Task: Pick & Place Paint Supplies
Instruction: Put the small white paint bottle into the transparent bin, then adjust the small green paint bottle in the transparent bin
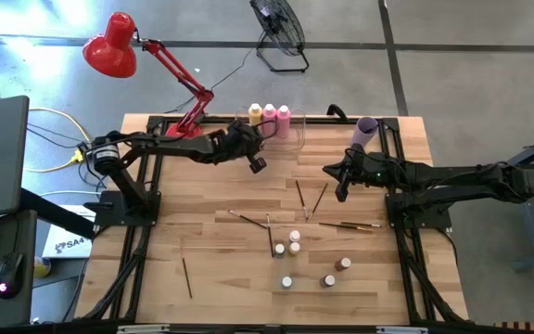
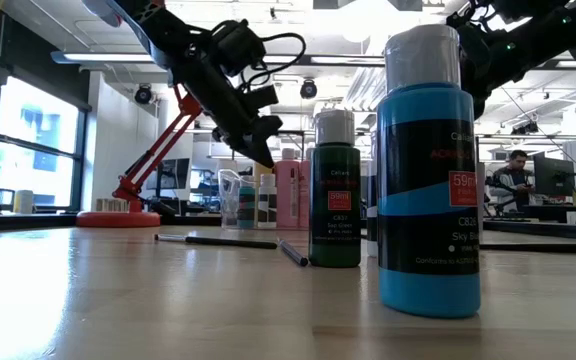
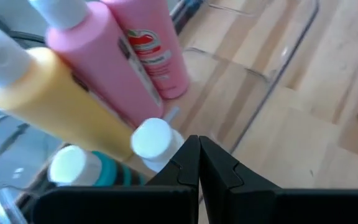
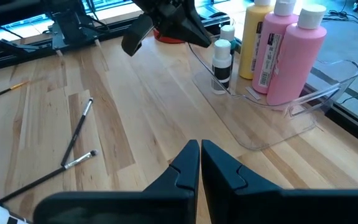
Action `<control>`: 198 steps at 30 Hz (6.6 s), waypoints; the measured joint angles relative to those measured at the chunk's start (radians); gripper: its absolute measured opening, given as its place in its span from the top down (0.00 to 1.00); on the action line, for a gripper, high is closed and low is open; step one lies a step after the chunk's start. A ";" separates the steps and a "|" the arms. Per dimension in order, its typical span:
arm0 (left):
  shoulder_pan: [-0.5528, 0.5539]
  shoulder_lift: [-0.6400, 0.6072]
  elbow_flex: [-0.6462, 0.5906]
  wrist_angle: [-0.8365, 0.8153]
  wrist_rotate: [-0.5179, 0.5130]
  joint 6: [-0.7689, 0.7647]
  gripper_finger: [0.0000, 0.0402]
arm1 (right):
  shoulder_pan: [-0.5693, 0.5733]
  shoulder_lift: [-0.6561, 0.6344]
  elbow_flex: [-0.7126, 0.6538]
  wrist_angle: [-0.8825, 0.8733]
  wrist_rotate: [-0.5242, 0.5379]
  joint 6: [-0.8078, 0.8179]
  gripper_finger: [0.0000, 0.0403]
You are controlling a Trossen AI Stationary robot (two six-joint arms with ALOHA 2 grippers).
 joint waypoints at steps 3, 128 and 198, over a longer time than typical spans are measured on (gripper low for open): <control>0.015 0.000 0.000 -0.001 0.063 -0.004 1.00 | 0.000 0.000 0.000 0.001 0.000 0.000 0.98; 0.066 0.134 0.155 -0.207 -0.027 -0.026 1.00 | -0.017 0.000 0.000 0.028 0.000 -0.008 0.98; -0.006 0.094 0.188 -0.168 -0.053 0.014 1.00 | -0.017 0.000 0.000 0.028 0.000 -0.038 0.98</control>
